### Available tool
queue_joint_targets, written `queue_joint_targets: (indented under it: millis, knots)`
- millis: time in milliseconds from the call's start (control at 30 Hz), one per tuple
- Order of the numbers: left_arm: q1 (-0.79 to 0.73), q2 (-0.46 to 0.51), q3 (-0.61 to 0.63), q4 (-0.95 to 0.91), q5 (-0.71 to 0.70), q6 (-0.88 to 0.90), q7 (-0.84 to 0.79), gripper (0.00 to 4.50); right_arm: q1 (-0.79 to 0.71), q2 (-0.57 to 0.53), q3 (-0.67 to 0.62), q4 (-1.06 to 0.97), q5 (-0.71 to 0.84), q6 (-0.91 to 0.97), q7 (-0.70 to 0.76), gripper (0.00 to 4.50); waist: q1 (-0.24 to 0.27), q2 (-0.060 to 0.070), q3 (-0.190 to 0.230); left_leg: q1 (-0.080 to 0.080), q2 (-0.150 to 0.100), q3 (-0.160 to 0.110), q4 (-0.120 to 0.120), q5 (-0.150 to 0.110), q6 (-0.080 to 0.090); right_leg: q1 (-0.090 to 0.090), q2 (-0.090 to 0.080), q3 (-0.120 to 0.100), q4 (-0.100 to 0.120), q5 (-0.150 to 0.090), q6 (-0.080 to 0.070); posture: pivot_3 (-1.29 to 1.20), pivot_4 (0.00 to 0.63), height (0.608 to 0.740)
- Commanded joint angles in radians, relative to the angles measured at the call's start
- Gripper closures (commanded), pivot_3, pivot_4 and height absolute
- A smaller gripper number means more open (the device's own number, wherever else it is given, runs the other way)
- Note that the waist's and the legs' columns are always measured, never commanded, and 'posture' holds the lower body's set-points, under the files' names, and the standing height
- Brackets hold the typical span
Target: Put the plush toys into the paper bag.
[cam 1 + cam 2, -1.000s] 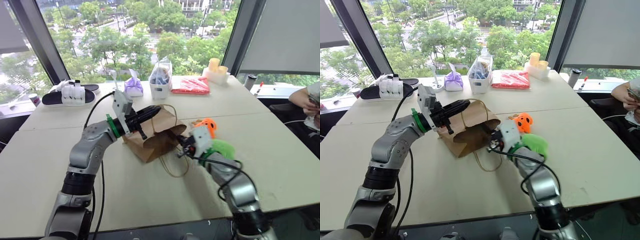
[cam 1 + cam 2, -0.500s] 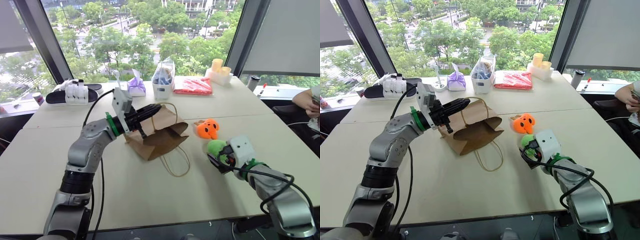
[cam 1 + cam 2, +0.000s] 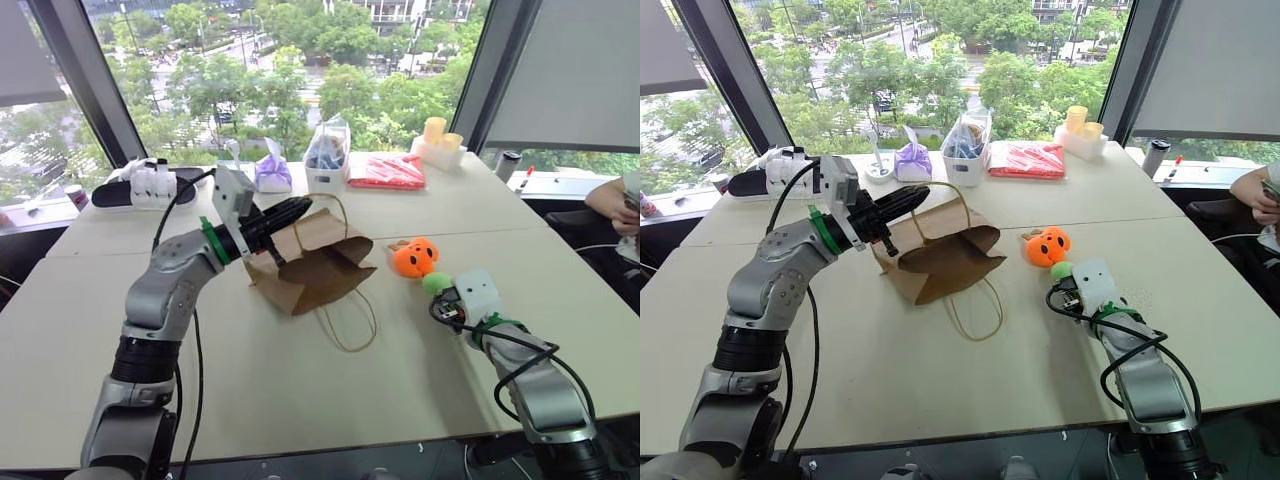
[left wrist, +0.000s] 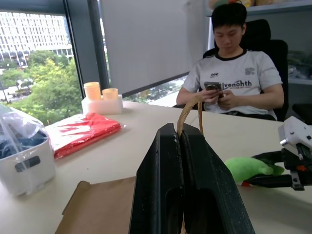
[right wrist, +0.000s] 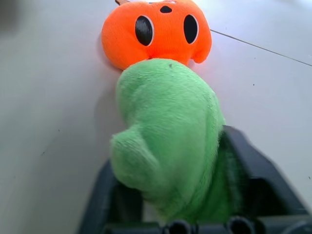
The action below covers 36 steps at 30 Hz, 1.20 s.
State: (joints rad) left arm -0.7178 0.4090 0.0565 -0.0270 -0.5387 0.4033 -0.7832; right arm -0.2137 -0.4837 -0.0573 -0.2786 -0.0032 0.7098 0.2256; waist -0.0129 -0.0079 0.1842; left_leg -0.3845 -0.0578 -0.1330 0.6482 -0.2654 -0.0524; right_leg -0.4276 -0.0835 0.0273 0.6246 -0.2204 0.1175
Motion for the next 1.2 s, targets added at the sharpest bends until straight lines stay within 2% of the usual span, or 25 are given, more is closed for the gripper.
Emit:
queue_joint_targets:
  millis: [33,200,333,433,533,600,800,900,1000,1100,1200]
  knots:
    - [-0.031,0.004,0.038,-0.052,-0.057,0.046,0.009,4.5,0.001,0.0,-0.044,-0.127,0.073,0.001,0.066,4.44,-0.001,0.0,0.0,0.0,0.0,0.0,0.0,0.0,0.0,0.0,0.0,0.0,0.0,0.0,0.0,0.0,0.15,0.74]
    - [-0.056,0.006,0.045,-0.041,-0.079,0.075,0.009,4.5,-0.023,0.008,-0.016,-0.345,0.239,0.1,0.19,4.44,-0.005,0.0,0.0,0.0,0.0,-0.001,-0.001,0.0,0.0,0.0,0.0,0.0,0.0,0.0,0.0,0.0,0.15,0.74]
    - [-0.068,0.005,0.047,-0.04,-0.106,0.108,0.004,4.5,-0.098,0.062,0.062,-0.359,0.273,0.134,0.181,4.44,-0.006,0.0,0.0,0.001,0.001,-0.001,0.0,0.0,0.0,0.0,0.001,0.0,0.0,0.0,0.0,0.0,0.15,0.74]
    - [-0.06,0.017,0.034,-0.066,-0.143,0.163,-0.02,4.5,-0.202,0.156,0.175,-0.198,0.229,0.049,0.16,4.44,-0.008,0.0,0.0,0.001,0.001,-0.001,0.0,0.0,0.0,0.0,0.001,0.0,0.0,0.0,0.0,0.0,0.15,0.74]
    - [-0.056,0.022,0.032,-0.08,-0.157,0.189,-0.03,4.5,-0.249,0.198,0.225,-0.087,0.204,-0.026,0.175,4.44,-0.005,0.0,0.0,0.001,0.001,0.0,0.0,0.0,0.0,0.0,0.001,0.0,0.001,0.0,0.0,0.0,0.15,0.74]
    - [-0.053,0.02,0.033,-0.093,-0.164,0.201,-0.026,4.5,-0.309,0.24,0.27,0.061,0.174,-0.114,0.189,4.44,-0.005,0.0,0.0,0.0,0.001,-0.001,-0.001,0.0,0.0,0.0,0.001,0.0,0.0,0.0,0.0,0.0,0.15,0.74]
    - [-0.052,-0.003,0.039,-0.109,-0.17,0.202,0.007,4.5,-0.46,0.365,0.294,0.412,0.14,-0.319,0.22,4.44,-0.008,0.0,0.0,0.001,0.001,0.0,-0.001,0.0,0.0,-0.001,0.001,0.0,0.001,0.001,-0.001,0.0,0.15,0.74]
    - [-0.044,-0.015,0.042,-0.118,-0.173,0.202,0.022,4.5,-0.513,0.411,0.3,0.545,0.117,-0.401,0.223,3.33,-0.008,0.0,0.0,0.001,0.001,0.0,-0.001,0.0,0.0,-0.002,0.001,0.0,0.002,0.001,-0.001,0.0,0.15,0.74]
    - [-0.034,-0.022,0.049,-0.125,-0.175,0.201,0.038,4.5,-0.531,0.419,0.304,0.603,0.081,-0.457,0.217,1.78,-0.008,0.0,0.0,0.001,0.0,-0.001,-0.001,0.0,0.0,-0.002,0.001,0.0,0.002,0.001,-0.001,0.0,0.15,0.74]
    - [-0.022,-0.023,0.055,-0.133,-0.179,0.203,0.05,4.5,-0.514,0.407,0.299,0.558,0.07,-0.45,0.223,0.21,-0.008,0.0,0.0,0.0,0.0,-0.001,-0.001,0.0,-0.001,-0.002,0.001,0.0,0.002,0.001,-0.001,0.0,0.15,0.74]
    - [-0.014,-0.02,0.061,-0.133,-0.178,0.201,0.056,4.5,-0.468,0.35,0.297,0.39,0.089,-0.363,0.27,0.09,-0.006,0.0,0.0,0.0,0.0,-0.001,-0.001,0.0,-0.001,-0.002,0.001,0.0,0.002,0.001,-0.001,0.0,0.15,0.74]
